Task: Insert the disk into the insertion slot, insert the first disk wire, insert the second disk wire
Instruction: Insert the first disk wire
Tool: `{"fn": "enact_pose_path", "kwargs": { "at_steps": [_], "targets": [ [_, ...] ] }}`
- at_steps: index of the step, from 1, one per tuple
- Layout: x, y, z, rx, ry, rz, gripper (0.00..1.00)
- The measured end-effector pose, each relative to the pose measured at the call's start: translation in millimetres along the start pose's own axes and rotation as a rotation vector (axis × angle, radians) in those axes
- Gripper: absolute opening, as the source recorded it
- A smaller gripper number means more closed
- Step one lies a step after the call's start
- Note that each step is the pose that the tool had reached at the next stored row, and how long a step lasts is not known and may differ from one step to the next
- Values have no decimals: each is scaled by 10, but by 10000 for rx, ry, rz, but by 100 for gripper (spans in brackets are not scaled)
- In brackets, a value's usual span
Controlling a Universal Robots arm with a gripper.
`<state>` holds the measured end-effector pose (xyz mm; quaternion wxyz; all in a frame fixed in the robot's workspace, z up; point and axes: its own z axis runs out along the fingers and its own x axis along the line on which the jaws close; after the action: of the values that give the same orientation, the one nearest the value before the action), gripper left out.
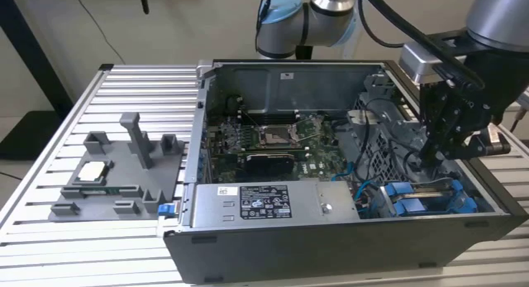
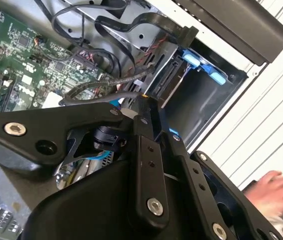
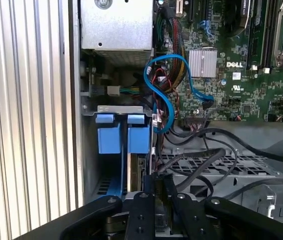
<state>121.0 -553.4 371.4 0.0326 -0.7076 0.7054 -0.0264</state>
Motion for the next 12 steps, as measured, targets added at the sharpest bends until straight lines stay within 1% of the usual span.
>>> {"fn": "enact_pose_path", "kwargs": {
  "at_steps": [4, 12],
  "targets": [
    [0, -8, 12, -1, 57, -6, 19],
    [0, -42, 34, -4, 80, -8, 19]
  ]
}}
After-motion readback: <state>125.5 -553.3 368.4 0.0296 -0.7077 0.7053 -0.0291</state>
